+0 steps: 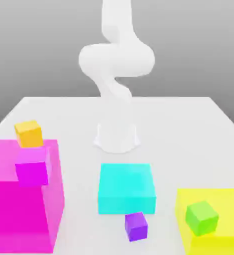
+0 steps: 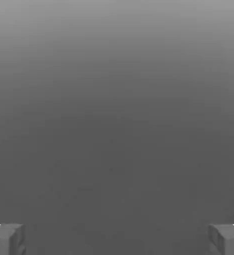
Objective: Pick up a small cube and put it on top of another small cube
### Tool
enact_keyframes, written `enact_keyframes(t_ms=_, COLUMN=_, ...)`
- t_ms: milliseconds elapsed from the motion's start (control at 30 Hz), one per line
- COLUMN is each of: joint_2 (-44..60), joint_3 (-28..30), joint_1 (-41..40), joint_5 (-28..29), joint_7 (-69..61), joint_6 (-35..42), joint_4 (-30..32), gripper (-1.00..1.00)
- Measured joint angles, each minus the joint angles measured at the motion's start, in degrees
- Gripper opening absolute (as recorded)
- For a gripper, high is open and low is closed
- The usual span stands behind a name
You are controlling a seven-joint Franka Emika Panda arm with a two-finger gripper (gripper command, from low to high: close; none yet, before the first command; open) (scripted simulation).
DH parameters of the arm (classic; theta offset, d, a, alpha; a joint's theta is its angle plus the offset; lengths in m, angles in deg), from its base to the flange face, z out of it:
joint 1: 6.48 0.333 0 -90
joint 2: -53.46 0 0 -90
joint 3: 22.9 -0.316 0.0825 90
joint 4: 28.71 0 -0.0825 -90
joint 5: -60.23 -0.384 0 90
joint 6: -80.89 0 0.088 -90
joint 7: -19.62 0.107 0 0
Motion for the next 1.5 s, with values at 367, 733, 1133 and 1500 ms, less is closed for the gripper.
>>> enact_keyframes(t_ms=367, joint_2=23.2, joint_3=-0.2, joint_1=2.5, joint_5=-0.6, joint_7=-4.1, joint_6=-11.8, joint_4=7.6, gripper=0.00)
enact_keyframes(t_ms=733, joint_2=46.1, joint_3=-1.1, joint_1=4.3, joint_5=0.1, joint_7=-7.3, joint_6=-23.4, joint_4=15.2, gripper=0.00)
enact_keyframes(t_ms=1133, joint_2=62.0, joint_3=-0.6, joint_1=4.9, joint_5=1.3, joint_7=-7.1, joint_6=-34.8, joint_4=14.3, gripper=-1.00)
enact_keyframes(t_ms=1500, joint_2=50.1, joint_3=-0.5, joint_1=1.8, joint_5=-0.5, joint_7=-12.0, joint_6=-23.3, joint_4=13.1, gripper=-1.00)
